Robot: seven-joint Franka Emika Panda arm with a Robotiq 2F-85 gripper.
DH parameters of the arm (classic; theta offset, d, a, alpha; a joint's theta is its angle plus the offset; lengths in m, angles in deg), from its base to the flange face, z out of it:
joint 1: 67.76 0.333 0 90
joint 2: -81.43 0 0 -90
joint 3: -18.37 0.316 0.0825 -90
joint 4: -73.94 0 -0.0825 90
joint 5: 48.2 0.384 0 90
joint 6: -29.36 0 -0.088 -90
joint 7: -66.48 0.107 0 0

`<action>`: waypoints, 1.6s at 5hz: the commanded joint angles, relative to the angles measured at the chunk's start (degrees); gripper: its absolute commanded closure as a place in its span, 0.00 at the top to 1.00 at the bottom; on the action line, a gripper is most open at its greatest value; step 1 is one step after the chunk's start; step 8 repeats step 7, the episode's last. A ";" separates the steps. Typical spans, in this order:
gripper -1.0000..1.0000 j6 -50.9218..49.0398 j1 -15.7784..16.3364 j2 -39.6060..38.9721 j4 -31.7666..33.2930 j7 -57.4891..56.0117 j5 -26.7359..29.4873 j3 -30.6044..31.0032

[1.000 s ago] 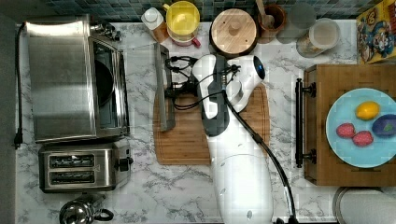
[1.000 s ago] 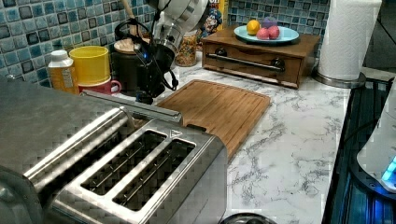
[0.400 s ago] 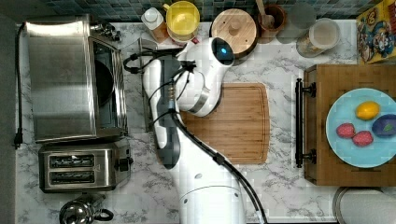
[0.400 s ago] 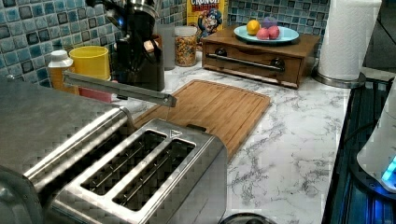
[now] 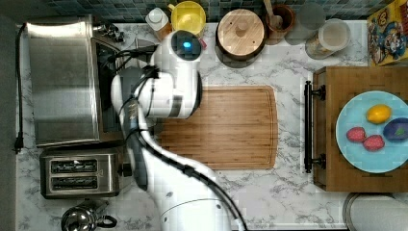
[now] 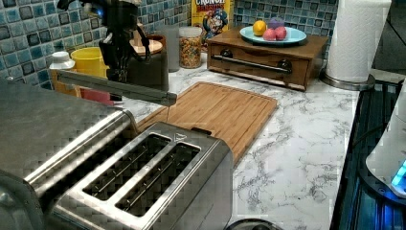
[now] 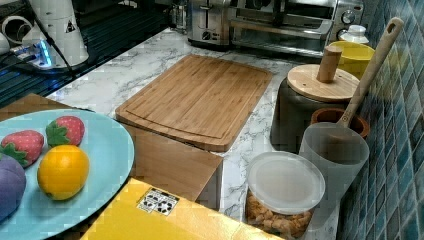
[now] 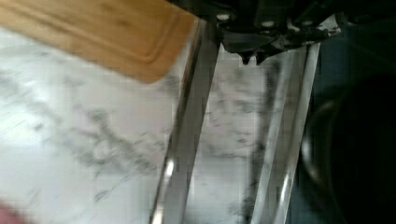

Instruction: Close the oven.

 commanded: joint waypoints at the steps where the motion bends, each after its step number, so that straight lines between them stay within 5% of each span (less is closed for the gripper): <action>1: 0.00 9.05 14.34 10.36 0.75 19.19 -13.54 2.33; 2: 0.00 8.51 20.25 10.12 -0.73 31.46 -26.01 0.50; 5: 0.00 7.88 25.85 13.24 -0.29 51.09 -43.52 -1.55; 8: 0.00 10.71 24.91 18.70 3.21 55.01 -44.21 -1.98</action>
